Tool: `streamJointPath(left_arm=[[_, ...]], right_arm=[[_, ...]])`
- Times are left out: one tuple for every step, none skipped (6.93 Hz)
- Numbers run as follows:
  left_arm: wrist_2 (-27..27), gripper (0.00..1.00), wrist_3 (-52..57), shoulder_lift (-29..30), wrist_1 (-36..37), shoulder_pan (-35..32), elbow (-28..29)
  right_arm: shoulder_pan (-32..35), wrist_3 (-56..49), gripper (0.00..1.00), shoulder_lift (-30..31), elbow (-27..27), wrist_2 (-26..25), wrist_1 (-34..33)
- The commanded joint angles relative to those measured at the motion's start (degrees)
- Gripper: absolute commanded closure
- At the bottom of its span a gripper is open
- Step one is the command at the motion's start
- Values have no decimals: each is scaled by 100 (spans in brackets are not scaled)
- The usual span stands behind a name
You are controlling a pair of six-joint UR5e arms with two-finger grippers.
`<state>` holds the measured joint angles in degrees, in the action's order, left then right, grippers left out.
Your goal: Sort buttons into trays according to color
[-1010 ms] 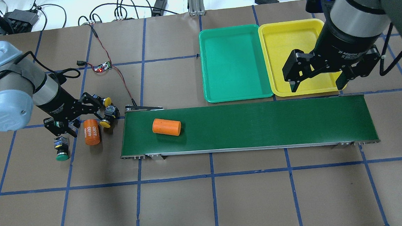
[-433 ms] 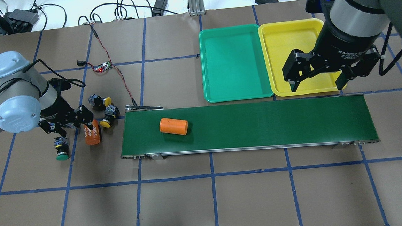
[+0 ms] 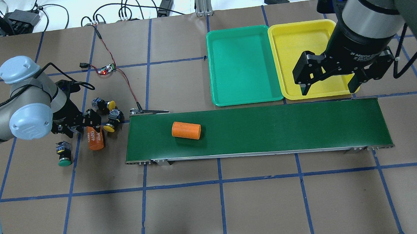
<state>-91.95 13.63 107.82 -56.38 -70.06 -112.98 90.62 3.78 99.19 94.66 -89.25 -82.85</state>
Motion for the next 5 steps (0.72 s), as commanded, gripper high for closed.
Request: streamJointPath(left_arm=[[90,0,-340,72,22,-25,-161],[90,2,-769,55,21,-25,-371],[37,29,-748,-102,-48,-25,-365],[72,59,-730,-103,-58,1,-347],[46,77,-712,-103,-32,1,-330]], right_arm=[[0,0,0,-14,0,21,6],[0,70,0,-31,0,65,-21],[-26,18,0,-23,-9,65,-47],[-53,18,0,-14,-35,57,-39],[-61,78,0,-14,-18,-22,-47]])
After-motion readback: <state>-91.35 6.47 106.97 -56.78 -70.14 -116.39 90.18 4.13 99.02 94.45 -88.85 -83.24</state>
